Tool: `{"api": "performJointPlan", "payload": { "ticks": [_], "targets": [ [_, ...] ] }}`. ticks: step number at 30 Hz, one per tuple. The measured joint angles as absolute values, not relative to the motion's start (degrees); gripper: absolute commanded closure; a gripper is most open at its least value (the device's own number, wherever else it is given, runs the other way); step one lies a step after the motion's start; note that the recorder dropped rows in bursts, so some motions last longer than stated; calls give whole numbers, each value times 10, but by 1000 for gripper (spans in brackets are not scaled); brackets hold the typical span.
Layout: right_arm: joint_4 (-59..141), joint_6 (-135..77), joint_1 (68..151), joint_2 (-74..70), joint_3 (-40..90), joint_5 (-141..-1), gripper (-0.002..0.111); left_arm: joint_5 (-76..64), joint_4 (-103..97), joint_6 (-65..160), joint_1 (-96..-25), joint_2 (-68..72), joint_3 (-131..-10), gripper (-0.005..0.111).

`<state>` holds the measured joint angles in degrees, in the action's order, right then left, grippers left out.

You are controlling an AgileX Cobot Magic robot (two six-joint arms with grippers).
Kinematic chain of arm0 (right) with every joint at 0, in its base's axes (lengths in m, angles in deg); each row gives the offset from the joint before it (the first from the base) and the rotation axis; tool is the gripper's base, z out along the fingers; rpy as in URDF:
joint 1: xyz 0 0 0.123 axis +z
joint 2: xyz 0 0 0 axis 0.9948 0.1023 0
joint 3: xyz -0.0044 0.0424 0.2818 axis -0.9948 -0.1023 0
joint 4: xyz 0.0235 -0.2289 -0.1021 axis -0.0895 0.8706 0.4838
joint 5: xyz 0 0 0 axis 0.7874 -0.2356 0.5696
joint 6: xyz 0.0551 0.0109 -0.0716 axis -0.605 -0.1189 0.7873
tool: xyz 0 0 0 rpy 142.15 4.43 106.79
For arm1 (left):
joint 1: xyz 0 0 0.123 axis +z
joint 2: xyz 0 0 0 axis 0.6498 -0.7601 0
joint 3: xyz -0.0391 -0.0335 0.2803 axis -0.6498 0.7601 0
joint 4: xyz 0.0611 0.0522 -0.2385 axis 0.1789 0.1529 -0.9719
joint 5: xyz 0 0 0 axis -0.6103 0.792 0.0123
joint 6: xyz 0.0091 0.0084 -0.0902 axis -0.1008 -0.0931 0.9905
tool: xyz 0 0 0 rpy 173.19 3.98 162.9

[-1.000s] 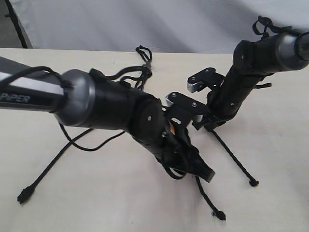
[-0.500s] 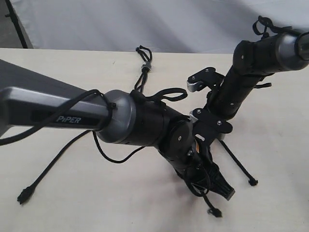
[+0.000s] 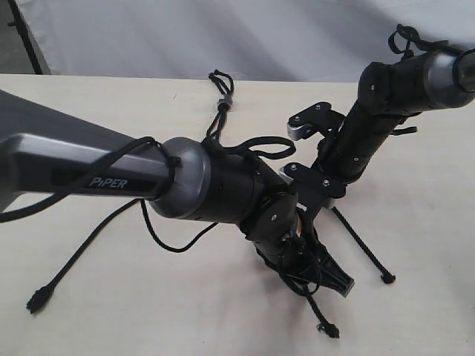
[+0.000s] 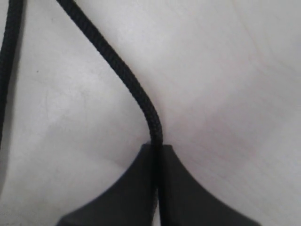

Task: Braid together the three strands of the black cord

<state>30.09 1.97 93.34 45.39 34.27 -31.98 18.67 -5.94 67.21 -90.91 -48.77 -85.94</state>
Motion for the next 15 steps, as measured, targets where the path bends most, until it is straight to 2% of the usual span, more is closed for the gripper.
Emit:
{"api": "performJointPlan", "payload": {
  "ticks": [2, 5, 6, 15],
  "targets": [
    [301, 20, 933, 454, 343, -320, 108, 192, -53, 673, -909, -493, -867, 80],
    [301, 20, 933, 454, 343, -320, 108, 216, -47, 673, -909, -500, -883, 103],
    [301, 20, 933, 454, 343, -320, 108, 228, -45, 670, -909, -501, -889, 106],
    [301, 20, 933, 454, 343, -321, 108, 362, -9, 639, -908, -491, -913, 107]
  ]
}}
